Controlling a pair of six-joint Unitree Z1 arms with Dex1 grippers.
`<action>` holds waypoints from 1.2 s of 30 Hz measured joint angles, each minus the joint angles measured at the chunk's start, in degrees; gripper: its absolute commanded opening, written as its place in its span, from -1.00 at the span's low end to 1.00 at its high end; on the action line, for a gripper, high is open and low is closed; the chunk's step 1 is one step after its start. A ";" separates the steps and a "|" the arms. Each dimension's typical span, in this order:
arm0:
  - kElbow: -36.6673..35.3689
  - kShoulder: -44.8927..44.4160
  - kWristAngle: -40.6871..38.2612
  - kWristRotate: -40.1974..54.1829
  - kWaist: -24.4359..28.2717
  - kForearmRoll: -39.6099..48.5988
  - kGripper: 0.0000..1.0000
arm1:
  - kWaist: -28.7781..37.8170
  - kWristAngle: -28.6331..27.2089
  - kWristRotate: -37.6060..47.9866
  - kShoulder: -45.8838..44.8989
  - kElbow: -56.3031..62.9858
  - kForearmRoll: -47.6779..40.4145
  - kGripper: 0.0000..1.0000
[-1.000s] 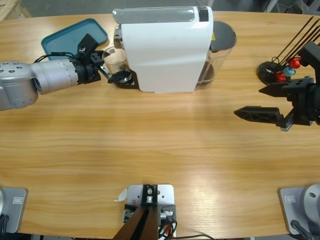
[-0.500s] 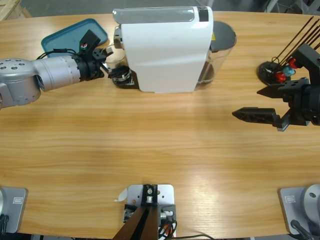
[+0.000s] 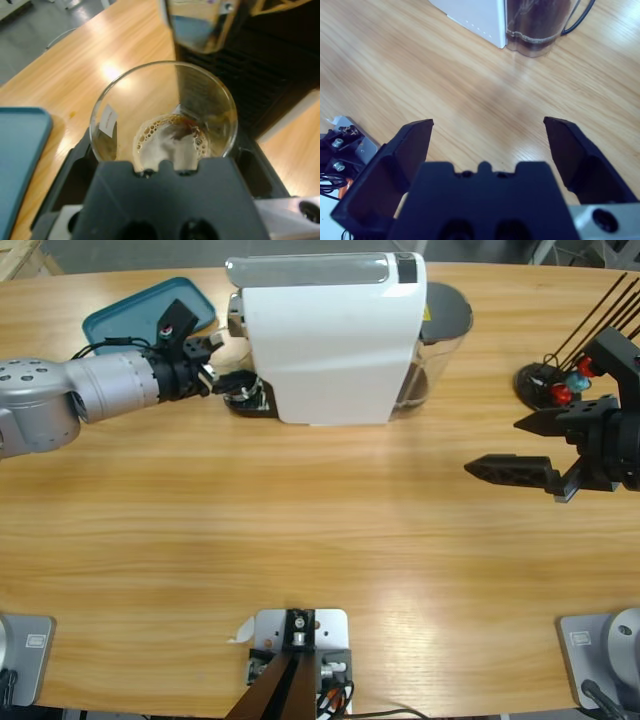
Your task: Pour coffee
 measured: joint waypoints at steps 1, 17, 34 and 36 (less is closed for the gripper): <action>0.45 -0.01 0.76 -0.21 0.29 -0.46 -0.73 | 0.00 0.00 0.00 0.00 0.00 0.00 1.00; -2.44 -4.41 2.15 -7.46 20.06 -1.11 -0.73 | 0.00 0.00 0.00 0.00 0.00 0.00 1.00; -12.19 5.66 0.68 -8.31 27.94 -0.85 -0.66 | 0.00 0.00 0.00 0.00 0.00 -0.02 1.00; -12.33 5.66 0.67 -8.34 28.02 -0.37 -0.56 | 0.00 0.00 0.00 0.00 0.00 -0.02 1.00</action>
